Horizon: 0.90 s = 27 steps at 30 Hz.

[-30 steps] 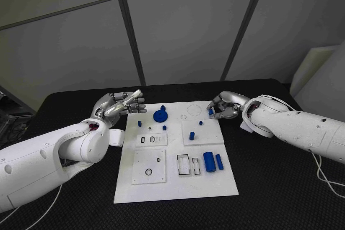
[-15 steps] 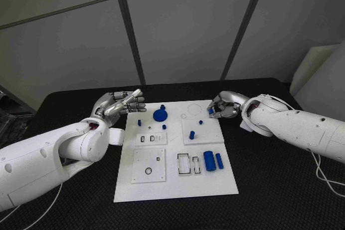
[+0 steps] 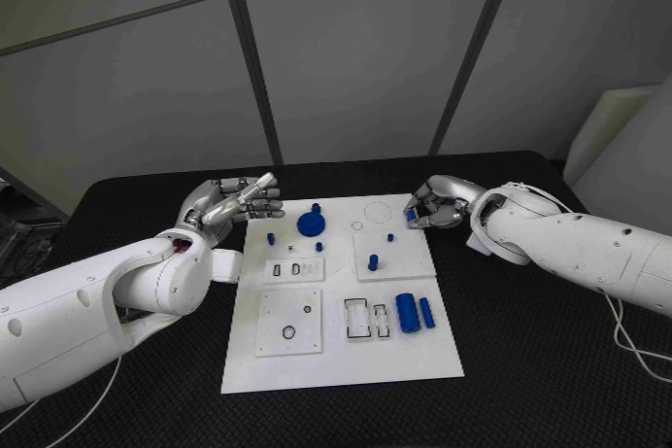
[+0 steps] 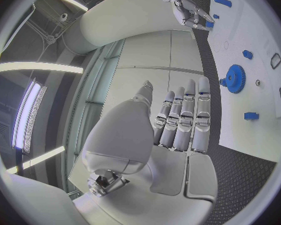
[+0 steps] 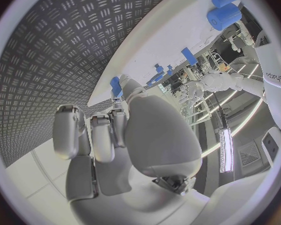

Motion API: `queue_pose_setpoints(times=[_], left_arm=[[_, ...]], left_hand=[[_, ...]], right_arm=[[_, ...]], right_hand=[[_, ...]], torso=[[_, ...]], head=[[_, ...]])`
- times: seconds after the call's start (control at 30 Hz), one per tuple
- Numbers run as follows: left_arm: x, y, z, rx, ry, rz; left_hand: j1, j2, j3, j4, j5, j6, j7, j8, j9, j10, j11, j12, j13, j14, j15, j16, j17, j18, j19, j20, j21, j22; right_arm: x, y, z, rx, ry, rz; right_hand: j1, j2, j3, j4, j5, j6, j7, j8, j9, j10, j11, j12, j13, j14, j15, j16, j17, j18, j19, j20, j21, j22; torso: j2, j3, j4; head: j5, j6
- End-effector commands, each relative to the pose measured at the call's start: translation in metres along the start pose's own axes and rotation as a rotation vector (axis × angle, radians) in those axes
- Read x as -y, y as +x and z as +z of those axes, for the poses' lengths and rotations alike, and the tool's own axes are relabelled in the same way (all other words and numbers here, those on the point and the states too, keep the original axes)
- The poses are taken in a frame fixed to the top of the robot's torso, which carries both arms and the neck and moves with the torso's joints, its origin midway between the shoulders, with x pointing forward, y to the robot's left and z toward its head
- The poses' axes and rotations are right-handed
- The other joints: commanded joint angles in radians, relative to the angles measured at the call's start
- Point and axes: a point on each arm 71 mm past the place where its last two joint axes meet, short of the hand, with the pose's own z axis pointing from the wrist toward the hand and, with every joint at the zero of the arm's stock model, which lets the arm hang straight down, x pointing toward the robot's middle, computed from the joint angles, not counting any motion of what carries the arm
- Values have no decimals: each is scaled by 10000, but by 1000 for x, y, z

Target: Assemble the parts on the task board

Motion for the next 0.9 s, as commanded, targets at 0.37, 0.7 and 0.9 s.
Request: queue_pose_setpoints(times=[0.37, 0.7, 0.9], left_arm=[[2, 1, 0, -134, 104, 6], [1, -1, 0, -116, 78, 18], [1, -4, 1, -52, 96, 60]], left_hand=[[83, 64, -5, -43, -52, 9, 70, -63, -5, 11, 31, -63, -5, -6, 28, -41, 14, 45, -53, 24, -66, -13], [87, 67, -5, -47, -51, 9, 70, -65, -5, 11, 31, -65, -5, -5, 28, -46, 16, 46, -53, 24, -67, -14], [87, 67, -5, -47, -51, 9, 70, -65, -5, 11, 31, -65, -5, -5, 28, -46, 16, 46, -53, 24, -67, -14]], right_arm=[[-19, -1, -8, 356, 320, 805], [-78, 9, -8, -47, -300, 1122], [-112, 20, 1, -147, -747, 1288]], right_hand=[[41, 216, 170, -34, -159, 96, -7, 103, 17, -34, -76, -28, 926, 1010, -88, 118, 2502, -51, 137, -19, 93, 383], [23, 243, 191, -33, -152, 65, 4, 92, 9, -114, -70, -137, 828, 1020, -87, 137, 2547, -57, 153, -24, 105, 407], [-1, 249, 213, -43, -41, 55, 5, 93, 6, -140, -68, -175, 800, 1017, -86, 132, 2536, -54, 145, -27, 97, 395]], torso=[[-20, -14, -19], [-29, -31, 15], [-38, -40, 36]], head=[[29, 23], [153, -35], [345, -95]])
